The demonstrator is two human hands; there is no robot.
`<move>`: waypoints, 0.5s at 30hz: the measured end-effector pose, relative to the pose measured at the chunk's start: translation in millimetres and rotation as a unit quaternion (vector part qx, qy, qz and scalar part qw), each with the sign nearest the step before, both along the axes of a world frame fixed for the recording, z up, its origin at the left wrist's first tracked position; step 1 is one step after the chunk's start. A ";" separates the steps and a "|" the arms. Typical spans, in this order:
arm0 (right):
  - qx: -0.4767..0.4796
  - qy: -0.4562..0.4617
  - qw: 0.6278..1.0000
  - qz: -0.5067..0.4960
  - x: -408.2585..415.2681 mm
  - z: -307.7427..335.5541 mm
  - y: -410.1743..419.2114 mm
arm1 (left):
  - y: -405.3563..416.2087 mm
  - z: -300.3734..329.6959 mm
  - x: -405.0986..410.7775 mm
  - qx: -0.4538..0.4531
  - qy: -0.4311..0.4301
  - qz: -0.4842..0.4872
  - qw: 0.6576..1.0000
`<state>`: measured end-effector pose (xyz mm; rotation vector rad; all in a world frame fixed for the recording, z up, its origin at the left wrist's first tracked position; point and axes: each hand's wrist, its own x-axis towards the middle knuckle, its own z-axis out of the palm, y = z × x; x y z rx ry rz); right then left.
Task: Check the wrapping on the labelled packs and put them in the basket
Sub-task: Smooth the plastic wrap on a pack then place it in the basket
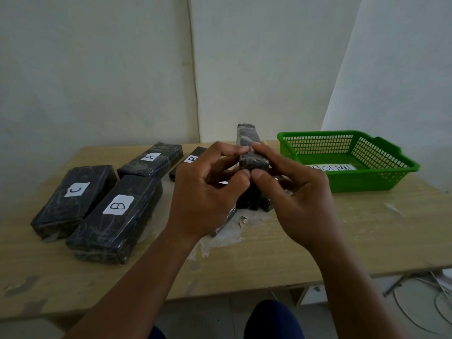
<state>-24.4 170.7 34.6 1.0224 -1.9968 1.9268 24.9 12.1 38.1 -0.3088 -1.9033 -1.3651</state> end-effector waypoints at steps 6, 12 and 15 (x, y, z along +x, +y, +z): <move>0.060 -0.052 0.997 0.017 0.2 -2.1 2.3 | -3.3 10.7 -0.3 0.101 -0.119 0.002 0.988; -0.013 -0.153 0.988 0.021 -5.5 6.7 -0.7 | -4.1 17.6 0.9 0.123 -0.238 -0.095 0.959; -0.036 -0.196 0.980 0.016 -5.3 12.4 -3.7 | -1.8 19.3 0.1 0.124 -0.235 -0.077 0.961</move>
